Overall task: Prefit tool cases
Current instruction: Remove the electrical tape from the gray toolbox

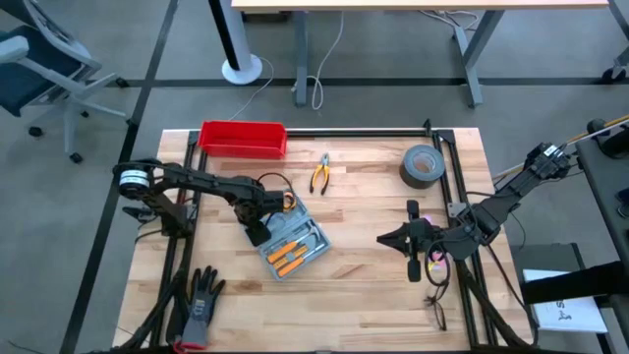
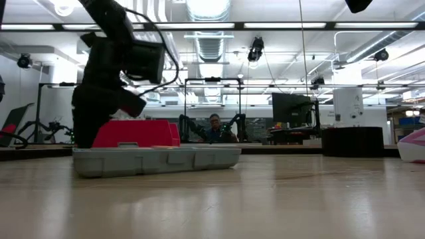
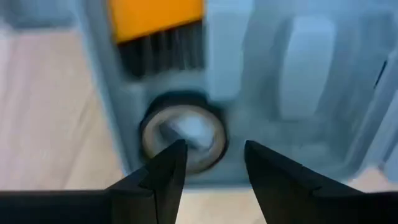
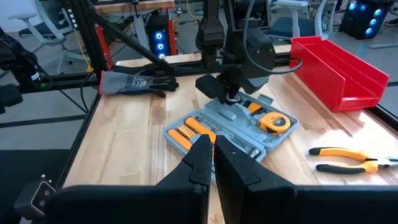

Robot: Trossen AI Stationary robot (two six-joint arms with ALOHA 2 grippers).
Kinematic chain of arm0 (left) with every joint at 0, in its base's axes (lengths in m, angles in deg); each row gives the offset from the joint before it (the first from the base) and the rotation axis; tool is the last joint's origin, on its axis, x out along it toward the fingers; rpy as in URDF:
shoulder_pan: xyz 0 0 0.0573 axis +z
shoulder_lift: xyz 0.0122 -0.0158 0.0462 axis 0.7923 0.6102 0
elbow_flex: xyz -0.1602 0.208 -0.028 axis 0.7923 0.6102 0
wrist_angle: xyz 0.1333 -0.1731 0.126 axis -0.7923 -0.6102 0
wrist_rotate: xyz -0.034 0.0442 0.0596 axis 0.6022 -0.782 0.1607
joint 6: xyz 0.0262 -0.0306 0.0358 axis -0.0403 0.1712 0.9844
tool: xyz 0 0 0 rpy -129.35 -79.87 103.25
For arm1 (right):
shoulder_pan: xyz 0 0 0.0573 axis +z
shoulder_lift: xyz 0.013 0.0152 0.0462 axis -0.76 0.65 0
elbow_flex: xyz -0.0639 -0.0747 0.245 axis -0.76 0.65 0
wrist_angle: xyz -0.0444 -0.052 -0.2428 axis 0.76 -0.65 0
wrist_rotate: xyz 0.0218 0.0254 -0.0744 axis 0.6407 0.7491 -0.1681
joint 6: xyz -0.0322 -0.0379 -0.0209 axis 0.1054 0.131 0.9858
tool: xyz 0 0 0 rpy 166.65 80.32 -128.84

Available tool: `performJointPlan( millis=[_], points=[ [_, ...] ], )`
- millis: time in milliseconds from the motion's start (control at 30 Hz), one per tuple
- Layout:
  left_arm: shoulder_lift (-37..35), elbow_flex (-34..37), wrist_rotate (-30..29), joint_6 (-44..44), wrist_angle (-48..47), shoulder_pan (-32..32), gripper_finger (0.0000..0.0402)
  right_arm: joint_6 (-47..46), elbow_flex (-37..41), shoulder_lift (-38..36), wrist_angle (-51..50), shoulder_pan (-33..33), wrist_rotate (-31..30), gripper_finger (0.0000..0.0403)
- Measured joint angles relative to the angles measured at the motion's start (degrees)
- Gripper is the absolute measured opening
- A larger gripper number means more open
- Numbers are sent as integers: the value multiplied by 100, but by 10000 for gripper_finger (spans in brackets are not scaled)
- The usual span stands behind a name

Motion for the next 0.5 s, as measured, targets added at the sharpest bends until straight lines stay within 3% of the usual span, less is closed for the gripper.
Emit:
performJointPlan(
  millis=[267, 500],
  points=[
    [42, 294, -33, -80, 331, -4, 143, 0, 0, -2, 2, 0, 0, 0],
    [52, 219, -127, -21, 598, -19, 60, 0, 0, 0, 6, 0, 0, 0]
  ],
)
